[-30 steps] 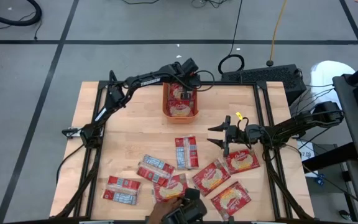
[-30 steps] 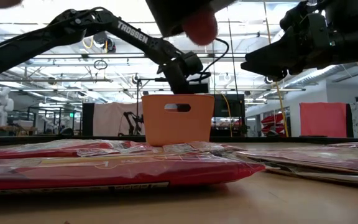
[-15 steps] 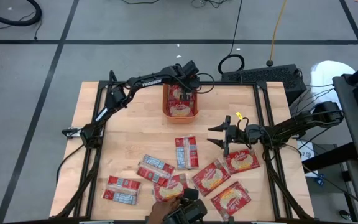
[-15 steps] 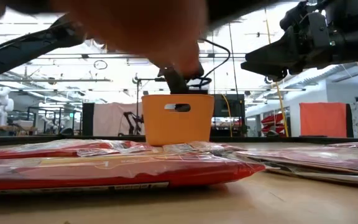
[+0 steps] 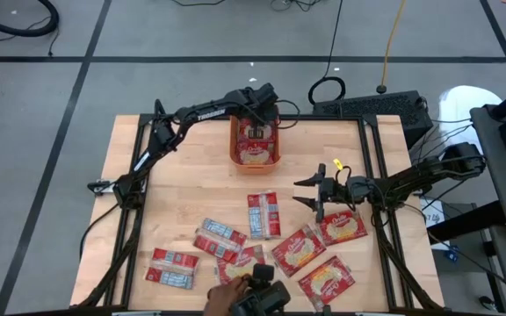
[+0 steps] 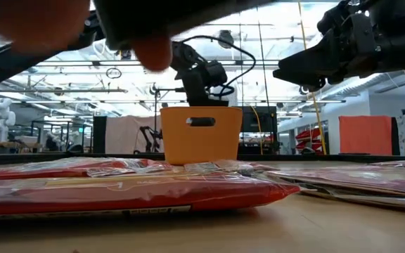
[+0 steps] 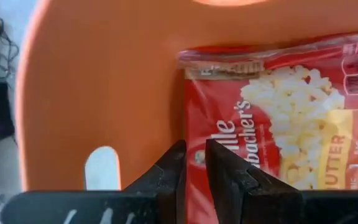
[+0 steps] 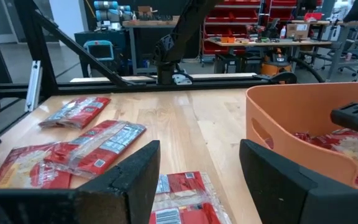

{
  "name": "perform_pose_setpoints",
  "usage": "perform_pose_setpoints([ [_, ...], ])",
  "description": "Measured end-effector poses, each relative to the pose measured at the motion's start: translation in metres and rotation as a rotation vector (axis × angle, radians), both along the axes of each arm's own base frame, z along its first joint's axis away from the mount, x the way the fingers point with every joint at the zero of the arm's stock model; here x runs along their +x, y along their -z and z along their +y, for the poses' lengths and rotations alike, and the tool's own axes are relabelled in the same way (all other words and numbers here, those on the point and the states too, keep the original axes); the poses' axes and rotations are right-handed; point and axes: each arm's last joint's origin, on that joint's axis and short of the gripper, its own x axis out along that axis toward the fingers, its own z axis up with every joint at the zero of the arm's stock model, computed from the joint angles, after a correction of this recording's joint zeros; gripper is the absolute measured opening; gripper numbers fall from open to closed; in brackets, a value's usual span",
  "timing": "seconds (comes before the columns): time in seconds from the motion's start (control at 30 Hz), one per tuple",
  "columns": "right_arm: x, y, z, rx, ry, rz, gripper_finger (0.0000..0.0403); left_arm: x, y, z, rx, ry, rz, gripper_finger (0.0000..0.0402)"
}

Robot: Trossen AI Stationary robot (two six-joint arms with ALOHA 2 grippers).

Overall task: Sort popcorn bags into baskets
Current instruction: Put the red popcorn bag into the orange bin

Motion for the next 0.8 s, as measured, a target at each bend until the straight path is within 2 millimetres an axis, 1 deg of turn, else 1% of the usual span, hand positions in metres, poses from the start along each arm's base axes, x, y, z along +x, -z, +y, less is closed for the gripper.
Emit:
perform_pose_setpoints([
  [0.07,0.000,0.000,0.000,-0.002,0.000,0.000,0.0212,-0.001,0.004,0.002,-0.012,0.015,-0.002,0.0065],
  [0.23,0.000,0.000,0.000,-0.001,0.000,-0.001,0.0212,-0.001,0.023,0.004,-0.007,0.045,-0.021,0.0065],
  [0.37,0.000,0.000,0.000,-0.001,0.000,-0.001,0.0212,-0.001,0.024,0.004,-0.041,0.066,-0.042,0.0065],
  [0.53,0.000,0.000,0.000,0.003,0.000,0.002,0.0212,-0.001,0.020,0.000,0.014,0.010,0.002,0.0065],
  [0.63,0.000,0.000,0.000,0.002,0.000,0.004,0.0212,0.000,0.005,-0.008,0.054,-0.010,0.005,0.0065],
  [0.73,0.000,0.001,0.000,0.001,0.000,0.009,0.0212,-0.001,-0.022,-0.021,0.073,-0.018,-0.032,0.0065],
  [0.8,0.000,0.001,0.000,0.001,0.000,0.010,0.0212,-0.005,-0.044,-0.031,0.068,-0.033,-0.062,0.0065],
])
